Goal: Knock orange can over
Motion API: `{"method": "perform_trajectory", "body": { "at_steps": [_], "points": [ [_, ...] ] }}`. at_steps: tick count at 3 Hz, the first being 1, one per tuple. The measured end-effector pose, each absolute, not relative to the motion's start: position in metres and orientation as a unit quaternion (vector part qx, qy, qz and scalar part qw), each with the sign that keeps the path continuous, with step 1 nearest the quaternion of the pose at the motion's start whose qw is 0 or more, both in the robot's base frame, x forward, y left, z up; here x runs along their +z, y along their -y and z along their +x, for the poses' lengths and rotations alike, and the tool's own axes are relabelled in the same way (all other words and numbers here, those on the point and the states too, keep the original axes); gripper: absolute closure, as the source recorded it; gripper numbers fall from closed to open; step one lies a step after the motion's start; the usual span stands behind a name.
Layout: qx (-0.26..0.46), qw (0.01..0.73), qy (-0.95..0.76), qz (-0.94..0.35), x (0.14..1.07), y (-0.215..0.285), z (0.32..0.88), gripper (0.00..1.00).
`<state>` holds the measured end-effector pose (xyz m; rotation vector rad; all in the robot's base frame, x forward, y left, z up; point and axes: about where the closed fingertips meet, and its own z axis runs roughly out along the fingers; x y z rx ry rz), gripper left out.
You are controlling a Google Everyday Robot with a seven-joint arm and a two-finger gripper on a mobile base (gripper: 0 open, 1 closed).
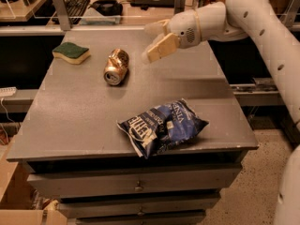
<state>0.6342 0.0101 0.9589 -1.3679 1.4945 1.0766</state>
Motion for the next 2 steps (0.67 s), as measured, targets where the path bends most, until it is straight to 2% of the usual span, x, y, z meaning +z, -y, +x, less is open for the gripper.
{"method": "perform_trajectory", "body": {
  "at_steps": [1,2],
  "points": [
    [0.377,0.436,-0.62,-0.534,0.9642,0.0464,0.6424,0.0],
    [0.377,0.436,-0.62,-0.534,0.9642,0.0464,0.6424,0.0]
  ]
}}
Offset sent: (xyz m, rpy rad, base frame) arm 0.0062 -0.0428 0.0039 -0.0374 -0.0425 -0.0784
